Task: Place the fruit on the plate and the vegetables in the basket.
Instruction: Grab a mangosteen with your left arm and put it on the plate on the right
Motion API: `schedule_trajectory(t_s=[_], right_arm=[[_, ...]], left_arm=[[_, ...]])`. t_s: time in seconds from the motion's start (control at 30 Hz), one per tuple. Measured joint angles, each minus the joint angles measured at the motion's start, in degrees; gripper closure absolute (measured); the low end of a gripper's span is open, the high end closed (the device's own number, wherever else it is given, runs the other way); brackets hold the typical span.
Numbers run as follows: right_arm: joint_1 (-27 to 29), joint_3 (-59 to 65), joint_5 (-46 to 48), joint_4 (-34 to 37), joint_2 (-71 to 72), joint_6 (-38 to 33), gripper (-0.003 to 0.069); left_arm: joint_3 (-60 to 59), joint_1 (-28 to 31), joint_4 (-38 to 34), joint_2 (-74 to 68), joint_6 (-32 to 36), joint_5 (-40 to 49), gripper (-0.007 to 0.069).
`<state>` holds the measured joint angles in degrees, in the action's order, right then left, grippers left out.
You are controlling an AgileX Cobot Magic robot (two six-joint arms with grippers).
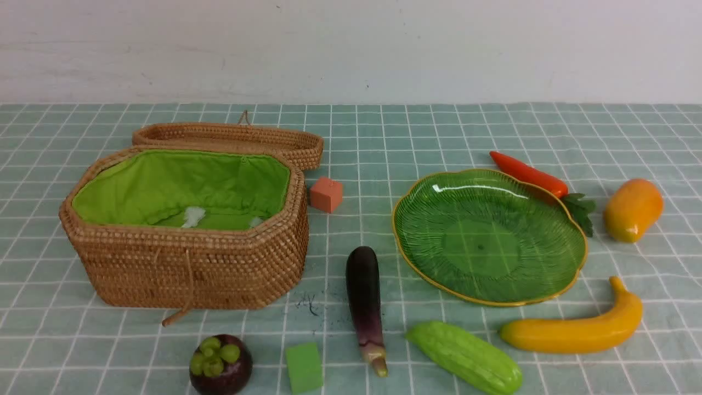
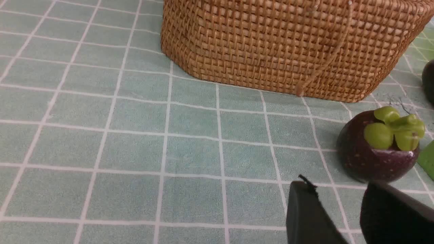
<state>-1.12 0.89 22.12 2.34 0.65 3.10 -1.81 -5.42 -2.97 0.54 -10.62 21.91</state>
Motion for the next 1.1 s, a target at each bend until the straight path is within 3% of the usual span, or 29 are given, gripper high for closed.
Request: schedule_trajectory(t_s=[0.77, 0.87, 1.1], right_arm=[[0.00, 0.00, 0.00, 0.00, 0.00, 0.00, 0.0419], [0.00, 0.00, 0.00, 0.00, 0.00, 0.00, 0.0419], [0.00, 0.00, 0.00, 0.00, 0.00, 0.00, 0.0419]], left_arm=[[0.00, 0.00, -0.45, 0.00, -0.08, -1.46, 0.0386], [0.00, 0.00, -3.60, 0.00, -2.22, -5.67, 0.0386], [0.00, 0.00, -21.75, 0.00, -9.98, -21.91, 0.0386]])
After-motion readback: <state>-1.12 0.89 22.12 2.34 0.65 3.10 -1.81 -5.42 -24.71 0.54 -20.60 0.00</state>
